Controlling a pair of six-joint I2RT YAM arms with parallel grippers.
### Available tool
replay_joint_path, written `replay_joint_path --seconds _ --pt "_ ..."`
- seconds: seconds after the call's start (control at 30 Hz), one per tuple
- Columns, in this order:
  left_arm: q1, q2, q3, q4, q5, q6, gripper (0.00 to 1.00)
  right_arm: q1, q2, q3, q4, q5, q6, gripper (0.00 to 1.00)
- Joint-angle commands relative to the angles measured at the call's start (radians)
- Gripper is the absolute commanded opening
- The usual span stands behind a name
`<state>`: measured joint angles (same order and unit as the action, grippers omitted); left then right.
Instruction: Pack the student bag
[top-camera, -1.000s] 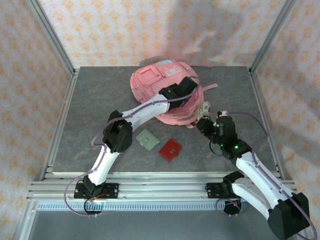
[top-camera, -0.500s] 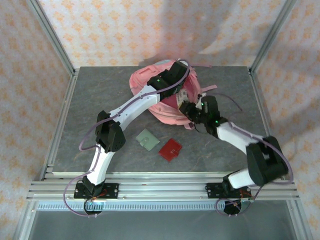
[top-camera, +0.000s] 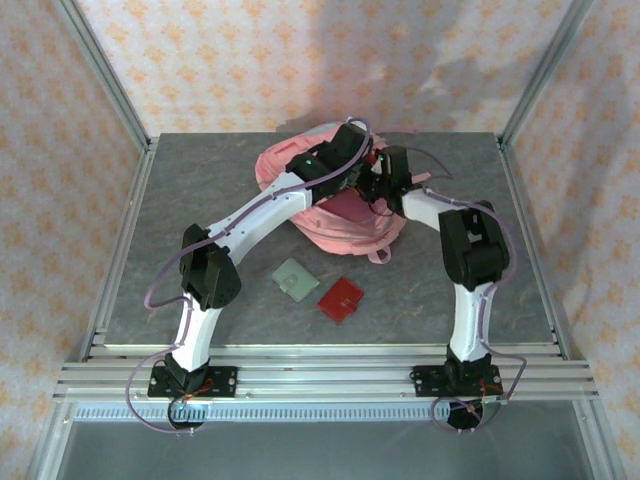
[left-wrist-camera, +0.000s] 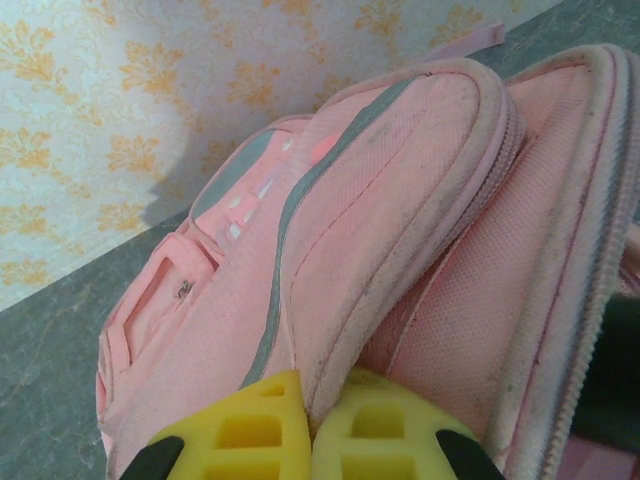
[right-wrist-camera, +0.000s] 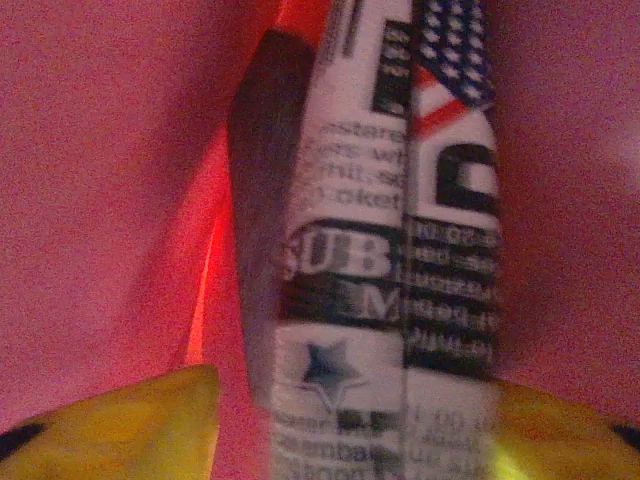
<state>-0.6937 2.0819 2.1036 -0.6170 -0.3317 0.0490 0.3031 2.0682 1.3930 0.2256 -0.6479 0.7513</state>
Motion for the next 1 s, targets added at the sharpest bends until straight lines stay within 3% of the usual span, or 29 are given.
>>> replay_joint_path --seconds 0.0,0.17,0.33,0.43,0.6,0.67,0.8,0.97 --pt "-0.001 -0.094 0.013 0.104 -0.016 -0.052 0.00 -0.011 0.018 0.090 -0.204 0.046 -0.018 0.66" --pt "-0.001 -0.100 -0.003 0.116 0.005 -0.066 0.00 -0.014 -0.102 -0.009 -0.320 0.167 0.022 0.73" --pt "-0.001 -0.097 -0.009 0.118 0.022 -0.073 0.00 -0.015 -0.166 -0.101 -0.301 0.167 0.060 0.71" --pt "-0.001 -0.099 -0.022 0.120 0.029 -0.082 0.00 -0.014 -0.151 -0.122 -0.253 0.138 0.080 0.56" --pt "-0.003 -0.114 -0.049 0.129 0.060 -0.125 0.00 -0.015 -0.043 -0.035 -0.191 0.108 0.098 0.22" --pt "-0.003 -0.118 -0.062 0.130 0.079 -0.155 0.00 -0.013 -0.002 0.027 -0.145 0.090 0.085 0.18" --pt "-0.003 -0.126 -0.102 0.147 0.130 -0.234 0.00 -0.010 -0.034 0.014 -0.040 0.074 0.022 0.19" --pt "-0.004 -0.091 -0.111 0.151 0.138 -0.342 0.00 -0.011 -0.253 -0.217 -0.095 0.138 -0.082 0.34"
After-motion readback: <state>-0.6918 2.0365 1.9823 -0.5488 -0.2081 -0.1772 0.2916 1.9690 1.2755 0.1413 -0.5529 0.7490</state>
